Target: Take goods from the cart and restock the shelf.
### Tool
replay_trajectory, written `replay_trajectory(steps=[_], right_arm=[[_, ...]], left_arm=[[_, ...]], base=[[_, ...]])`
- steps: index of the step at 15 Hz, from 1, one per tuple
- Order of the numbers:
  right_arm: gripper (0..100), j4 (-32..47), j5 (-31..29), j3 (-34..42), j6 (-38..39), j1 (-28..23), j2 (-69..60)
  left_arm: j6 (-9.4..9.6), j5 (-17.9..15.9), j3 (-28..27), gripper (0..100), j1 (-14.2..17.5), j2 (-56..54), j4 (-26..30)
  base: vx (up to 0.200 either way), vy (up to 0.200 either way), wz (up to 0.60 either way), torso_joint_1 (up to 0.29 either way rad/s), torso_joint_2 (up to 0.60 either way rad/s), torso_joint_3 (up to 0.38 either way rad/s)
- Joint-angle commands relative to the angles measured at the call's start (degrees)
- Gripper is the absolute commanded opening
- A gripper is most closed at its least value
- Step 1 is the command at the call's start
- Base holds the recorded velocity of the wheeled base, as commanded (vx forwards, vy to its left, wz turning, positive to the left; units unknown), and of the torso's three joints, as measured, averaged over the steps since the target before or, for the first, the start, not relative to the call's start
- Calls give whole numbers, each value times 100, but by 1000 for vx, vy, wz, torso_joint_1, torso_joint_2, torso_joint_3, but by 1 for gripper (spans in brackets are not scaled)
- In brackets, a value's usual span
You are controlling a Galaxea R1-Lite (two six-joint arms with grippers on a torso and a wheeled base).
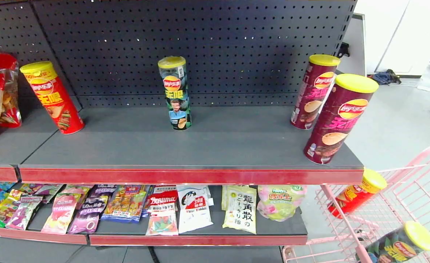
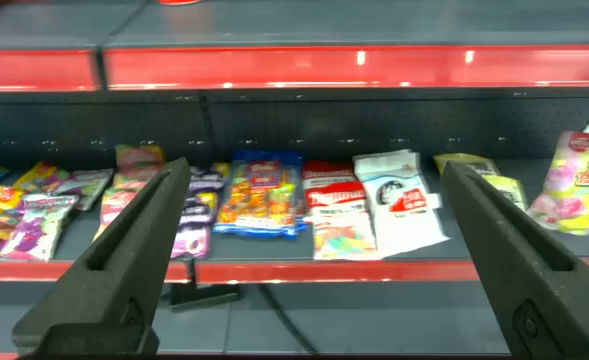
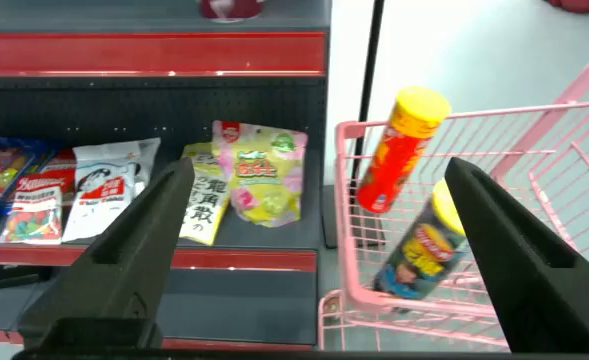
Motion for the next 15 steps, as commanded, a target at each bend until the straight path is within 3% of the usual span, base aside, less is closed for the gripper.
replay_trajectory(steps=[1,5,15], right_arm=[[100,-4,6,0,1,-2,-1],[100,-4,6,0,-7,-2,-1],[100,-4,-3,0,10,-2,-1]], left_arm=[[-1,3,1,100,-2,2,0],[-18,3,1,100,-2,2,0],[-18,3,1,100,-2,2,0]], base=[[0,-200,0,7,7,-7],[0,-50,0,-2,-1,2],[0,0,-600,2,1,1]])
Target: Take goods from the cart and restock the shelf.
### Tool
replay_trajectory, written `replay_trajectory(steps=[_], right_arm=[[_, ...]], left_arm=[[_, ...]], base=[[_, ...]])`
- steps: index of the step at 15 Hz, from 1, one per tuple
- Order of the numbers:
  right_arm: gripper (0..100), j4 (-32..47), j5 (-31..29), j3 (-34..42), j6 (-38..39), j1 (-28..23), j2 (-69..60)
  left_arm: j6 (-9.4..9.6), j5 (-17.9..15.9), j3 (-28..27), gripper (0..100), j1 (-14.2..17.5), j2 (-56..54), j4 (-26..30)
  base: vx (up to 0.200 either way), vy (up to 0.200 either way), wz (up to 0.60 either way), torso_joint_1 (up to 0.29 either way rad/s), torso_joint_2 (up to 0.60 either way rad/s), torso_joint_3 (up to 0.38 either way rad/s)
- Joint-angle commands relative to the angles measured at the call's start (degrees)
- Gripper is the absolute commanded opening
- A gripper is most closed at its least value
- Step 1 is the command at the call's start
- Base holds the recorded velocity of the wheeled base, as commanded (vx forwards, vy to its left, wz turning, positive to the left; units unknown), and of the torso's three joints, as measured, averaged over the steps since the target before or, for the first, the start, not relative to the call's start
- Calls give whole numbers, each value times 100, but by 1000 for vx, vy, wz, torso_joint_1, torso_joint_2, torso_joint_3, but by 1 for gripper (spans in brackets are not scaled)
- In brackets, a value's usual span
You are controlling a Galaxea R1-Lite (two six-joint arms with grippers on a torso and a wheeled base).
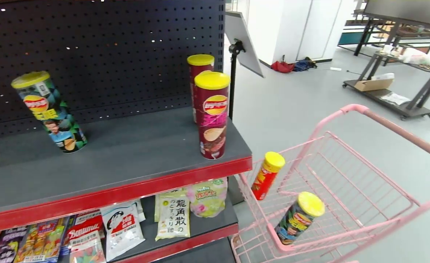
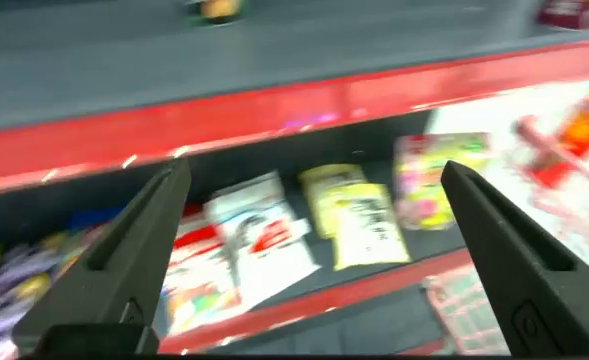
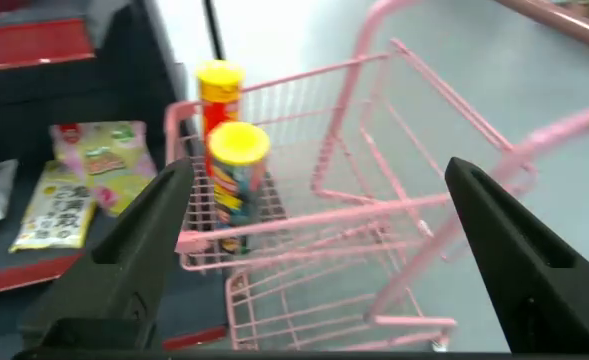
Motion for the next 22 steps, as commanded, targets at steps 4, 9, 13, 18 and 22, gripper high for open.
replay_trajectory(steps=[4,9,13,18,22], right_arm=[[100,-1,-7,0,-18,-1,-1],[100,-1,-139,0,-27,-1,-1],[100,-1,-139,0,-27,-1,-1],[100,-1,-139,0,-27,-1,-1],[100,-1,-139,0,-27,-1,-1]], left_arm=[[2,-2,1,100,0,0,-2],[2,-2,1,100,0,0,-2],[2,-2,1,100,0,0,-2],[2,-2,1,100,0,0,6],[2,-2,1,100,0,0,-2]], base=[[0,0,0,0,0,0],[0,0,0,-18,51,30],[0,0,0,-135,361,216],[0,0,0,-173,483,304],[0,0,0,-177,541,367]])
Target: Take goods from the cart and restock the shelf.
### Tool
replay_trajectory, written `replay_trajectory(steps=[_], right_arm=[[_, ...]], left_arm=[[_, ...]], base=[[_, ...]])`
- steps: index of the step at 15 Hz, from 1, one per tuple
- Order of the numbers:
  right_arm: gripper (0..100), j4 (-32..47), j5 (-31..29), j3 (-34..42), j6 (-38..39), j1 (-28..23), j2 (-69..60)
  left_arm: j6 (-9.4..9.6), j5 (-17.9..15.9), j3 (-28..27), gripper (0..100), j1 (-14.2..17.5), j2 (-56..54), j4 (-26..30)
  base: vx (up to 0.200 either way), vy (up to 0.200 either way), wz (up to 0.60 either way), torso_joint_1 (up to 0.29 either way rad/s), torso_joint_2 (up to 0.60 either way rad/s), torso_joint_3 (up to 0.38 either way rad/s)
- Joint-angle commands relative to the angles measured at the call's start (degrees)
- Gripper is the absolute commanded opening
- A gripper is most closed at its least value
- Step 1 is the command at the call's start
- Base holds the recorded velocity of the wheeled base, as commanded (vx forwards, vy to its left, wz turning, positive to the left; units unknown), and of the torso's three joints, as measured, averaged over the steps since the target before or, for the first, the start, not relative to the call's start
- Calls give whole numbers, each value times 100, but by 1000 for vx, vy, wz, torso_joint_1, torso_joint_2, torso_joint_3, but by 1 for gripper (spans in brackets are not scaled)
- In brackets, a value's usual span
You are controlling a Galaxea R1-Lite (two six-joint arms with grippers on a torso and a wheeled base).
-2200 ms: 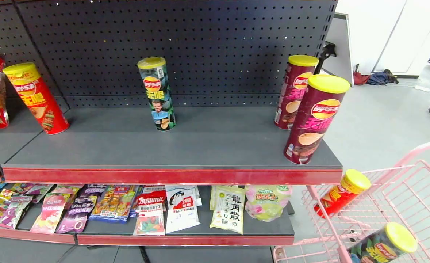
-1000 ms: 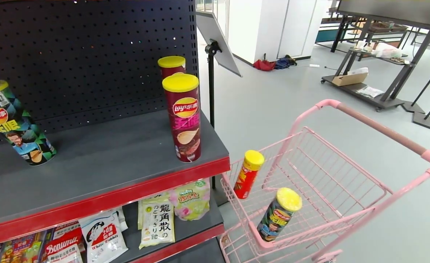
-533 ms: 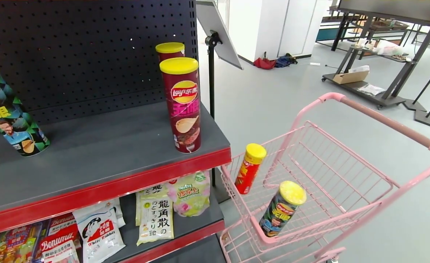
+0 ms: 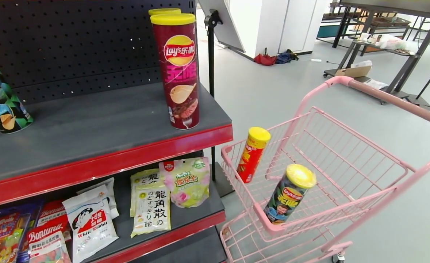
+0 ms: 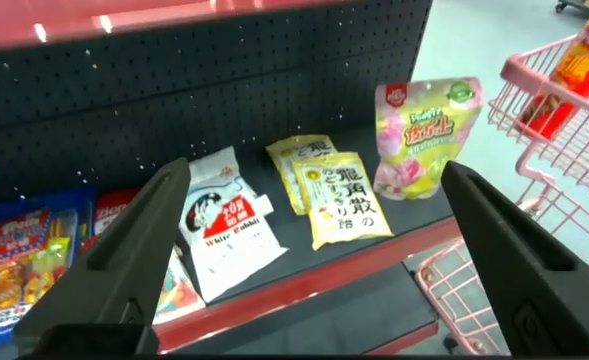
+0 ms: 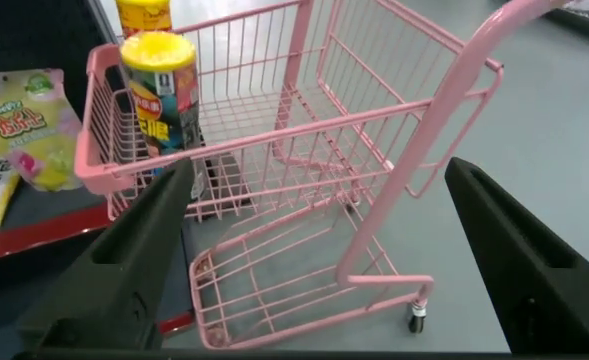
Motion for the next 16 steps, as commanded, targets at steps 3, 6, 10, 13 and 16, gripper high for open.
replay_trajectory(steps=[3,6,10,13,16], right_arm=[[100,-1,0,0,7,1,-1],[100,7,0,-18,-19,-25,34],[100,-89,528,-2487,702,362,2926],[100,-1619,712,-2162,728,1267,4886],[100,-4625,923,-1011,833,1460,7276]], left_arm=[[11,0,1,100,0,2,0],[2,0,1,100,9,2,0],[11,0,1,100,9,2,0],[11,-8,1,100,0,2,0],[11,-8,1,100,0,2,0]], base=[[0,0,0,-132,478,343],[0,0,0,-35,129,97],[0,0,0,0,0,0],[0,0,0,0,0,0],[0,0,0,0,0,0]])
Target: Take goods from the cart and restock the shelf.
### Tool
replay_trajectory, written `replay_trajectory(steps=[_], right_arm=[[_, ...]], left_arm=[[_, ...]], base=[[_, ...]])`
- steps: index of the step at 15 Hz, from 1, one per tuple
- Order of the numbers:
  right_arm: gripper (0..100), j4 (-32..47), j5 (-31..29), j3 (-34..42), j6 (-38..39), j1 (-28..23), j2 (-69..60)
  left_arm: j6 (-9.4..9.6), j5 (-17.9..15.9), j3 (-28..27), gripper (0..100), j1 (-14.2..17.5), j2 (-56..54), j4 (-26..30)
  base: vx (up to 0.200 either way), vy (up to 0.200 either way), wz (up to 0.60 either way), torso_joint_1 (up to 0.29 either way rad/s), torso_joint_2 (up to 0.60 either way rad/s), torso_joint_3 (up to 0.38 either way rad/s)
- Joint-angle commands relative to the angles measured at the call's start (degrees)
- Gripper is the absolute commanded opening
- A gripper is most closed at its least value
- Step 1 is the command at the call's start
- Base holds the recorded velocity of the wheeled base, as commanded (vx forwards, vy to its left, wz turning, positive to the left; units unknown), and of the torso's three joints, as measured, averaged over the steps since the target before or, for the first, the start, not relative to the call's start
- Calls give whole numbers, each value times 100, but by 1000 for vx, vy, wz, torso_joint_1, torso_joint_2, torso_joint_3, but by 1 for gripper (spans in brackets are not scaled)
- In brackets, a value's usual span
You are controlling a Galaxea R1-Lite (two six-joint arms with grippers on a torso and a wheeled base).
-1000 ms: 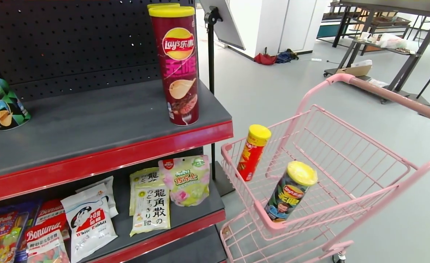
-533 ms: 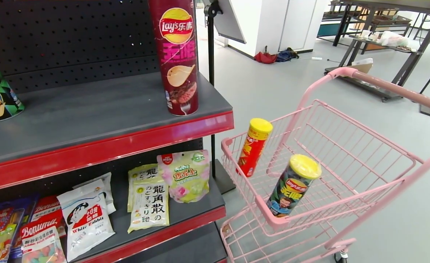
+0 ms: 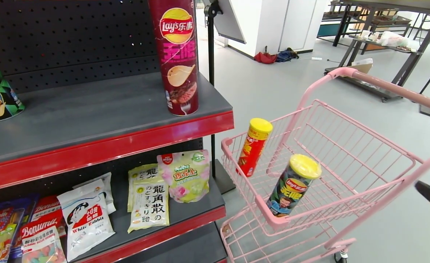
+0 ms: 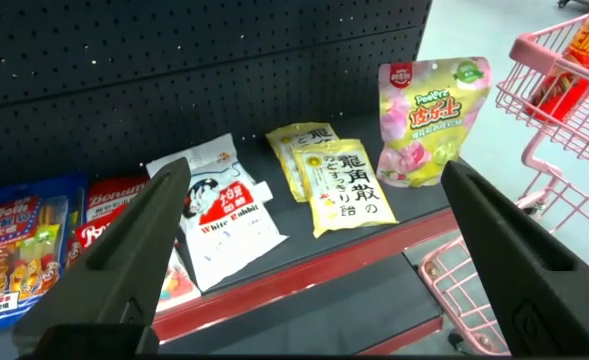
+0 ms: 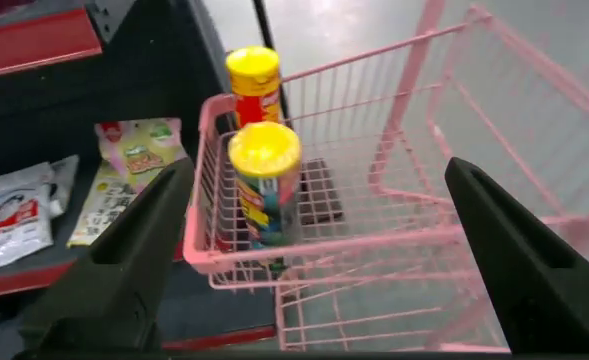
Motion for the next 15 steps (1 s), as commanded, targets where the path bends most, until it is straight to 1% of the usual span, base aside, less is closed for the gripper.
replay_trajectory(steps=[1,2,3,8,11,13,14,15], right_arm=[[100,-2453,548,795,219,494,3176],[100,-2523,1076,822,210,371,3492],[100,-2567,1287,804,157,292,3686],[100,-2585,1550,620,131,283,4090],[100,-2725,1568,435,140,274,4485],[100,-3094,1568,303,131,274,4934],[100,-3499,1559,294,131,274,5303],[100,-3692,1559,286,131,274,5470]], left_arm=[[0,-2,1,100,0,2,-2],[0,-2,1,100,0,2,-2],[0,-2,1,100,0,2,-2],[9,-2,1,100,9,2,-2],[18,-2,1,100,0,2,-2],[18,-2,1,100,9,2,-2],[18,-2,1,100,0,2,-2],[18,-2,1,100,9,2,-2]], base=[[0,0,0,0,0,0],[0,0,0,0,0,0],[0,0,0,0,0,0],[0,0,0,0,0,0],[0,0,0,0,0,0],[0,0,0,0,0,0],[0,0,0,0,0,0],[0,0,0,0,0,0]])
